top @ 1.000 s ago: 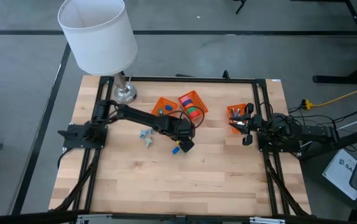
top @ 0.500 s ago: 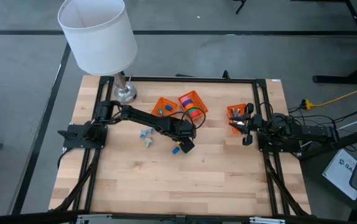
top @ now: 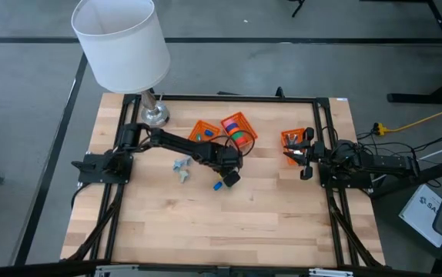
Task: Pick and place Stapler, Stapler remover, tape
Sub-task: Put the blue stapler into the left orange bin
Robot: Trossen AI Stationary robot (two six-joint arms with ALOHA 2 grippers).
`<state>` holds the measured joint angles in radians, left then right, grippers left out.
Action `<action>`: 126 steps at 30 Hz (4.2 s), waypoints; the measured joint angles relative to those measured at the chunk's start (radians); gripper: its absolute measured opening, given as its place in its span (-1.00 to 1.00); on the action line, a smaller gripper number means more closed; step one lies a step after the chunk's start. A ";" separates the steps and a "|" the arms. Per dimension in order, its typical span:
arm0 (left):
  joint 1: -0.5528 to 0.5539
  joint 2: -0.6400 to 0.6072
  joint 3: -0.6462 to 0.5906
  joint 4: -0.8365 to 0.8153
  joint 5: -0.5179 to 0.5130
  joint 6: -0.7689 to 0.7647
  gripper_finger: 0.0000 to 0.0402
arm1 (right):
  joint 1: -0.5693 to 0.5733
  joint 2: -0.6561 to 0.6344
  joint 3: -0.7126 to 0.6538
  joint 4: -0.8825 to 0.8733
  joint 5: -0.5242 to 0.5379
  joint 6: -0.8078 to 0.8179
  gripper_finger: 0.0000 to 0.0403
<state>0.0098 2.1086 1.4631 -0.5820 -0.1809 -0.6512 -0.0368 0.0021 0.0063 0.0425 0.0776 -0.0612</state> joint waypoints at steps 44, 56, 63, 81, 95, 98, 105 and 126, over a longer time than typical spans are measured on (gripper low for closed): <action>0.119 -0.400 0.000 -0.146 -0.173 0.167 -0.64 | 0.000 0.000 0.000 0.000 0.000 0.000 -0.46; 0.144 -0.512 0.000 -0.231 -0.284 0.168 -0.65 | 0.000 0.000 0.000 0.000 0.000 0.000 -0.46; 0.194 -0.483 0.000 -0.282 -0.283 0.169 -0.64 | 0.000 0.000 0.000 0.000 0.000 0.000 -0.46; 0.349 -0.394 0.000 -0.315 -0.181 0.212 -0.64 | 0.000 0.000 0.000 0.000 0.000 0.000 -0.46; 0.352 -0.189 -0.001 -0.310 -0.040 0.220 -0.64 | 0.000 0.000 0.000 0.000 0.000 0.000 -0.46; 0.352 -0.164 -0.001 -0.312 -0.018 0.220 -0.64 | 0.000 0.000 0.000 0.000 0.000 0.000 -0.46; 0.351 -0.139 -0.001 -0.315 -0.018 0.219 -0.58 | 0.000 0.000 0.000 0.000 0.000 0.000 -0.46; 0.318 -0.138 -0.001 -0.334 -0.016 0.246 -0.31 | 0.000 0.000 0.000 0.000 0.000 0.000 -0.46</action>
<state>0.3279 1.9701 1.4624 -0.9165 -0.1969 -0.4055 -0.0368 0.0021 0.0063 0.0425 0.0776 -0.0610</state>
